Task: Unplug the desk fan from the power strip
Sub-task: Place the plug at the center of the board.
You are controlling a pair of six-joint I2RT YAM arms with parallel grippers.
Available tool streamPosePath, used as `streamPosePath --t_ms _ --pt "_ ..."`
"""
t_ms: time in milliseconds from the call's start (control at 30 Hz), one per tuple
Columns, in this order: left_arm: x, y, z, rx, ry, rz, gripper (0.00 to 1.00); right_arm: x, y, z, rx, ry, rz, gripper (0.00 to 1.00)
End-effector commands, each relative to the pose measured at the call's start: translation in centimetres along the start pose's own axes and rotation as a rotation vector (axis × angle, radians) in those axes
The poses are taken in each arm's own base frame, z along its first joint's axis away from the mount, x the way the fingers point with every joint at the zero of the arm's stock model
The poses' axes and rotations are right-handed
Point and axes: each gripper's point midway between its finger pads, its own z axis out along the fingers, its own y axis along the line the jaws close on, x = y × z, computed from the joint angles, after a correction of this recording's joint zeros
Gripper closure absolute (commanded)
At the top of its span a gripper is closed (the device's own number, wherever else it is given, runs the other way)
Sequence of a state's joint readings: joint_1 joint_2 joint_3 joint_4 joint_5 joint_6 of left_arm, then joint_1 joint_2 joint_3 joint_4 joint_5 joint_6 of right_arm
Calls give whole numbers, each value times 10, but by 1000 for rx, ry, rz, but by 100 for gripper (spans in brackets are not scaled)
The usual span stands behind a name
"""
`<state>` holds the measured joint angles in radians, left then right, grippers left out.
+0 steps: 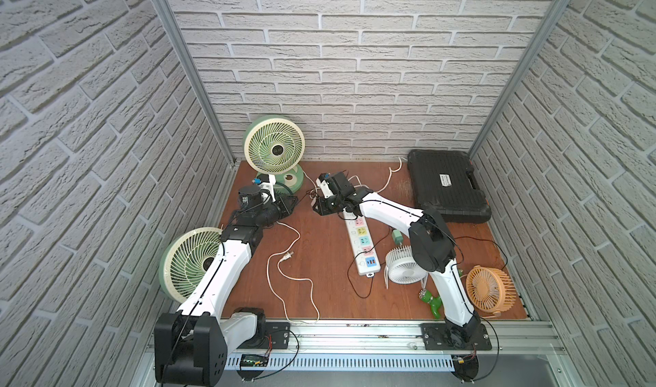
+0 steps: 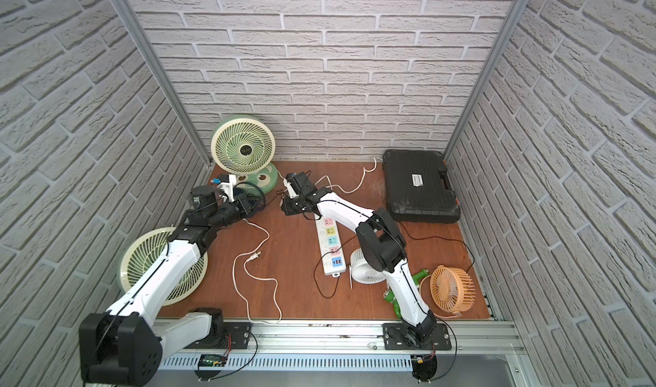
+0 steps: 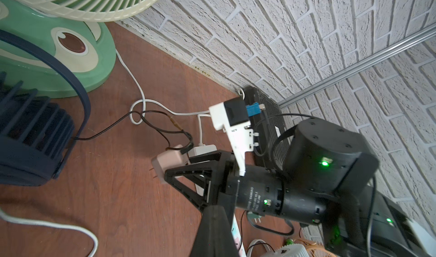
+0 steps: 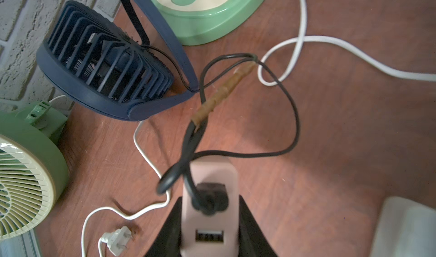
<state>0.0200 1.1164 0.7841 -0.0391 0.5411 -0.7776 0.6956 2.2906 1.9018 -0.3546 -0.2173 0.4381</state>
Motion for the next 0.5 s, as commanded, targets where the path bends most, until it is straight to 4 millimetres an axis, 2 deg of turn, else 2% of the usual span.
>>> streamPosePath --t_ms 0,267,467 --pt "0 4 -5 -9 -13 15 100 1 25 9 -64 18 -22 81" --pt "-1 5 -7 -15 -18 12 100 11 34 43 -85 79 -19 77" --pt "-3 6 -7 -17 -19 9 100 10 38 46 -85 77 -27 68"
